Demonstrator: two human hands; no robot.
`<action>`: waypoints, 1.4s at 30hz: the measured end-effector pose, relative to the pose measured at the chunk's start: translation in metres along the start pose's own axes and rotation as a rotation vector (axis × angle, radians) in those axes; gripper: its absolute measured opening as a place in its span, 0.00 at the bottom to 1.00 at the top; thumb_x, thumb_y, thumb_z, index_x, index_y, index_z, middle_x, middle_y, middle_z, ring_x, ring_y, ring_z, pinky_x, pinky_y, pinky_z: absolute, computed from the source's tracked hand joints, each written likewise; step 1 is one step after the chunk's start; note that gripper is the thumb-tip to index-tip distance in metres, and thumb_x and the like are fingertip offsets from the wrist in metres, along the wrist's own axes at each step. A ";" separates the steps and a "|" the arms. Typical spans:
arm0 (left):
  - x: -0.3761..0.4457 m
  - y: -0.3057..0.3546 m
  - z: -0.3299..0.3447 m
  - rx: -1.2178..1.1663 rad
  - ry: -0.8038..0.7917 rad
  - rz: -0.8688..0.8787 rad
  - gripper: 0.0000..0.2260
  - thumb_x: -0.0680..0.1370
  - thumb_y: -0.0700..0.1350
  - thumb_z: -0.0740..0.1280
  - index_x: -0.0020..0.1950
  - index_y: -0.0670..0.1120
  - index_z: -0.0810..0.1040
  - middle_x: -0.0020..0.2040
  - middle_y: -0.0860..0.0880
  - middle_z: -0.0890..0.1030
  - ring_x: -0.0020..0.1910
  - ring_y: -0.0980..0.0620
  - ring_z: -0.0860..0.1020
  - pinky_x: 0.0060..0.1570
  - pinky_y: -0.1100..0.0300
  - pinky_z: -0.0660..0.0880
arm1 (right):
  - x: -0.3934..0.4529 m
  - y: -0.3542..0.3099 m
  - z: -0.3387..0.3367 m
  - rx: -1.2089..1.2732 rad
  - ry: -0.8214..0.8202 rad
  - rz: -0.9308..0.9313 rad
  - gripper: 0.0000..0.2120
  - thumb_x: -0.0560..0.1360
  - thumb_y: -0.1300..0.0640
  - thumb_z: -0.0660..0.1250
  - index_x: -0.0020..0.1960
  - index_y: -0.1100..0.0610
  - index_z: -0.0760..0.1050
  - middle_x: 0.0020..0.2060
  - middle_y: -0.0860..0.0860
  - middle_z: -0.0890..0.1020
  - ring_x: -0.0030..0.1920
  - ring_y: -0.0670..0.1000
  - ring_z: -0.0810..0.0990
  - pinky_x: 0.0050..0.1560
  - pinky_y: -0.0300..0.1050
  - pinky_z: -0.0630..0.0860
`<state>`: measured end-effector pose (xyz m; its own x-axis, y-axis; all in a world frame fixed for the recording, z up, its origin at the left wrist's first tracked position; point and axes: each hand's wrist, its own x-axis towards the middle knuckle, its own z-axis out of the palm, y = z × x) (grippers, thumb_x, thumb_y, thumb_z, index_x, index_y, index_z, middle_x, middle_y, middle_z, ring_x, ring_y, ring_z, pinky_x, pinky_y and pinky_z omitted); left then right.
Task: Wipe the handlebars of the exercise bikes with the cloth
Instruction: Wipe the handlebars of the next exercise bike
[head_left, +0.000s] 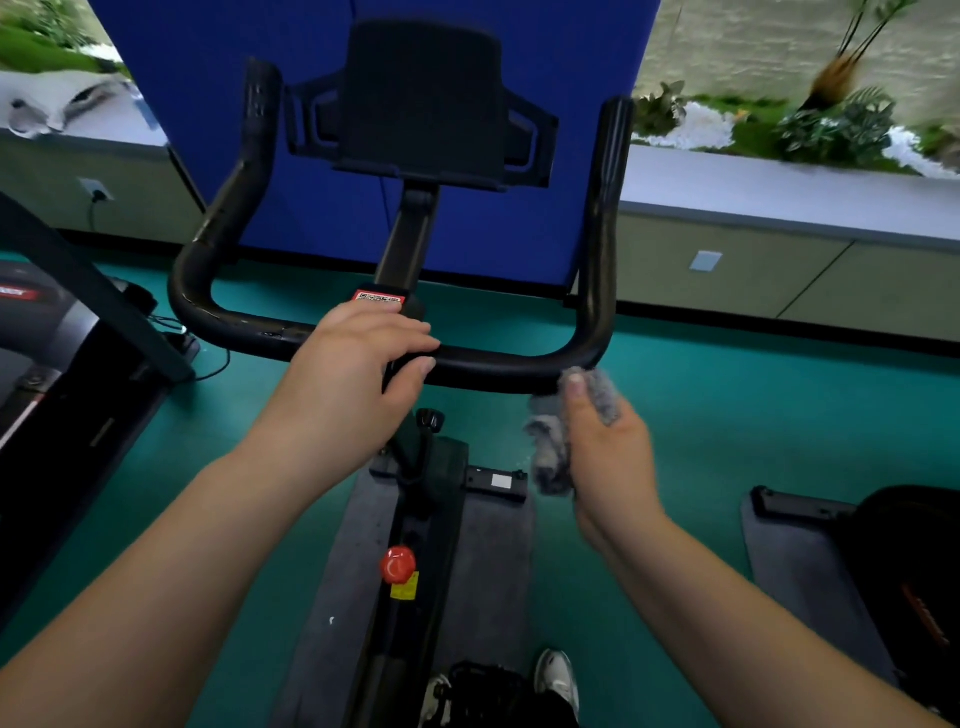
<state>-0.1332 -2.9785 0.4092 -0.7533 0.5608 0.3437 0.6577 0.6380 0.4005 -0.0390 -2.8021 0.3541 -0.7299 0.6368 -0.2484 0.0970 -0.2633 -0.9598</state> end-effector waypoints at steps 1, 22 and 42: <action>0.000 0.001 0.001 0.000 0.010 -0.008 0.10 0.75 0.44 0.68 0.56 0.48 0.81 0.56 0.53 0.81 0.64 0.52 0.71 0.67 0.59 0.62 | 0.004 -0.009 -0.009 -0.060 0.074 -0.079 0.07 0.76 0.49 0.66 0.49 0.52 0.75 0.43 0.56 0.83 0.36 0.55 0.80 0.39 0.52 0.78; -0.003 -0.001 0.001 -0.041 0.037 -0.018 0.09 0.74 0.41 0.69 0.53 0.47 0.82 0.55 0.52 0.81 0.60 0.52 0.73 0.64 0.68 0.59 | 0.040 -0.067 0.022 -1.591 -0.352 -0.931 0.26 0.79 0.38 0.50 0.50 0.55 0.80 0.44 0.54 0.79 0.46 0.58 0.77 0.49 0.50 0.70; 0.023 0.005 0.012 0.123 -0.020 0.030 0.13 0.72 0.47 0.64 0.52 0.46 0.83 0.54 0.49 0.81 0.58 0.46 0.74 0.63 0.53 0.68 | 0.052 -0.067 0.024 -1.338 -0.603 -0.934 0.21 0.74 0.38 0.59 0.48 0.55 0.78 0.42 0.53 0.74 0.45 0.57 0.75 0.44 0.52 0.74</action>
<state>-0.1472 -2.9563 0.4092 -0.7340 0.5901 0.3363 0.6764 0.6801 0.2828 -0.0998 -2.7691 0.4088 -0.9603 -0.2073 0.1870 -0.2509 0.9344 -0.2530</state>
